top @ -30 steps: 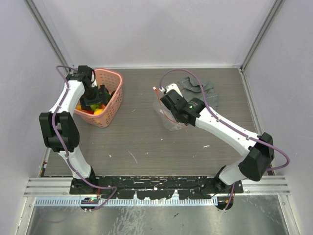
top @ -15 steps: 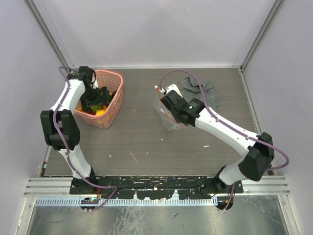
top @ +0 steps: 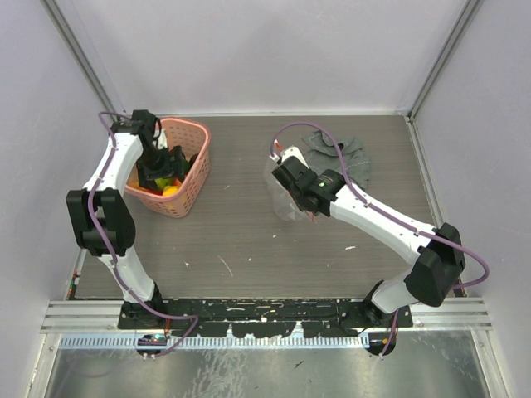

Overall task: Place the food in the zip-top bag and seal the zipper
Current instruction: Pick up the fake fruit from the bin.

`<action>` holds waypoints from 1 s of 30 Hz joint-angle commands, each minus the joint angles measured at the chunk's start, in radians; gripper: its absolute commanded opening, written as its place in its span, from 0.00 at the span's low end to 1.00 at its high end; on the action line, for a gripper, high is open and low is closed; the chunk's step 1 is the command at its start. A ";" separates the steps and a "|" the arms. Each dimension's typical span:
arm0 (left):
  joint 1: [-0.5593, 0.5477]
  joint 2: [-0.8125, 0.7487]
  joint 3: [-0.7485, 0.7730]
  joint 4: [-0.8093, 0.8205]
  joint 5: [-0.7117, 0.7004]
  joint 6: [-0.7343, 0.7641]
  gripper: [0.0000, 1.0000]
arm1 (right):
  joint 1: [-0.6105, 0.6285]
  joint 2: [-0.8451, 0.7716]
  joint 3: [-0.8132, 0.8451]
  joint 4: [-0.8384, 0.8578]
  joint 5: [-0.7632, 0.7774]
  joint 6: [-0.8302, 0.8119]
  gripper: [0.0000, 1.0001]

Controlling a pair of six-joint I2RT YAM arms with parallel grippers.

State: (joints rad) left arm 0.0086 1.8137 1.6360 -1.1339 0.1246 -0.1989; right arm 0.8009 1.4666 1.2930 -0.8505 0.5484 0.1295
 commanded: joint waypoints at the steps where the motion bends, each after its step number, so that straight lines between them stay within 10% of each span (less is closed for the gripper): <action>1: 0.004 0.051 -0.001 -0.029 0.056 0.035 0.89 | -0.006 -0.009 0.002 0.041 -0.004 -0.016 0.02; 30: 0.004 -0.123 -0.088 0.094 0.070 -0.037 0.44 | -0.012 -0.010 0.013 0.053 0.036 -0.005 0.03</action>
State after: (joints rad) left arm 0.0086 1.7721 1.5799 -1.1110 0.2150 -0.1963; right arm 0.7944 1.4666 1.2766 -0.8295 0.5583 0.1261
